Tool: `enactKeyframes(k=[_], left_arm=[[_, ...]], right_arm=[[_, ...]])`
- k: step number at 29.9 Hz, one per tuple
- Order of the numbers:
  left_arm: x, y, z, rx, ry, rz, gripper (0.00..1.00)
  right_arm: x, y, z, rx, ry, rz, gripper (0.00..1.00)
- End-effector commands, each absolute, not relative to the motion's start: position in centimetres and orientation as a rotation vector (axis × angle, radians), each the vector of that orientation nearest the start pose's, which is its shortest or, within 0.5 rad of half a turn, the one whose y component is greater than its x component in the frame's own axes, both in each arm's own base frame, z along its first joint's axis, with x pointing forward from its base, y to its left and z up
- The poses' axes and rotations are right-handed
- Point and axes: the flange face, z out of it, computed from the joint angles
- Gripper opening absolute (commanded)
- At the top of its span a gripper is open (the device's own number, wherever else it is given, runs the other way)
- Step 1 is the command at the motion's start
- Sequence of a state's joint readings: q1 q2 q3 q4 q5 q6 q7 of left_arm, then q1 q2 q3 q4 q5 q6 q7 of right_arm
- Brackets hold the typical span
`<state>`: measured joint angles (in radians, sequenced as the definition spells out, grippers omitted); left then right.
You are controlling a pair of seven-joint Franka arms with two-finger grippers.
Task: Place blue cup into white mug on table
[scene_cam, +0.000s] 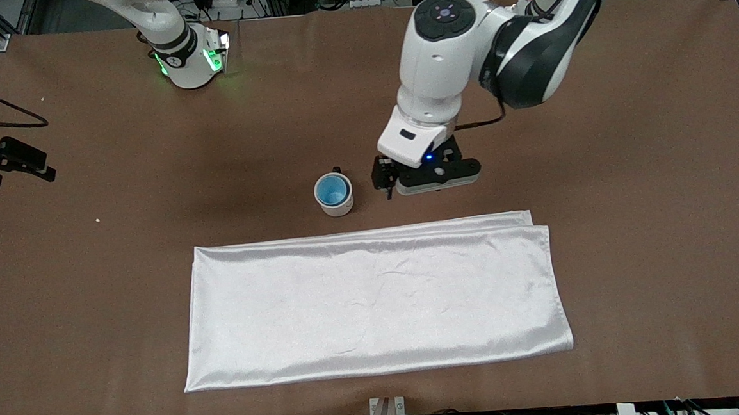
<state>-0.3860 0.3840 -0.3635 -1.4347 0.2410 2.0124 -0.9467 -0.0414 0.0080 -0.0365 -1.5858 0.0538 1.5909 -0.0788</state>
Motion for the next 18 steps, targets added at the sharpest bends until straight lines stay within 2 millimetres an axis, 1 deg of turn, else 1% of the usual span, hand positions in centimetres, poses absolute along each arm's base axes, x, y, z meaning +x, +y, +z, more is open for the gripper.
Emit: enactKeyframes(k=[1,6,10,14,18], left_arm=[[55.4,-37.2,54.0,-3.198,-0.241,-0.317,1.00],[56.9,-32.0,56.2,-3.160,-0.233,-0.309,1.00],[57.9,-27.7,57.4,-3.126,-0.232,-0.288,1.00],[59.0,-23.7,58.3,-3.107,-0.242,-0.284,1.00],[59.5,-20.8,58.5,-3.088,-0.235,-0.250,1.00]], right_arm=[[55.0,-4.2,62.4,-3.083,0.036,-0.002,1.00],[54.7,-4.5,62.8,-3.109,0.021,-0.011,1.00],[54.4,-4.5,63.3,-3.142,0.014,-0.024,1.00],[54.4,-4.7,63.4,-3.148,0.000,-0.026,1.00],[54.3,-5.0,63.6,-3.150,-0.031,-0.030,1.00]])
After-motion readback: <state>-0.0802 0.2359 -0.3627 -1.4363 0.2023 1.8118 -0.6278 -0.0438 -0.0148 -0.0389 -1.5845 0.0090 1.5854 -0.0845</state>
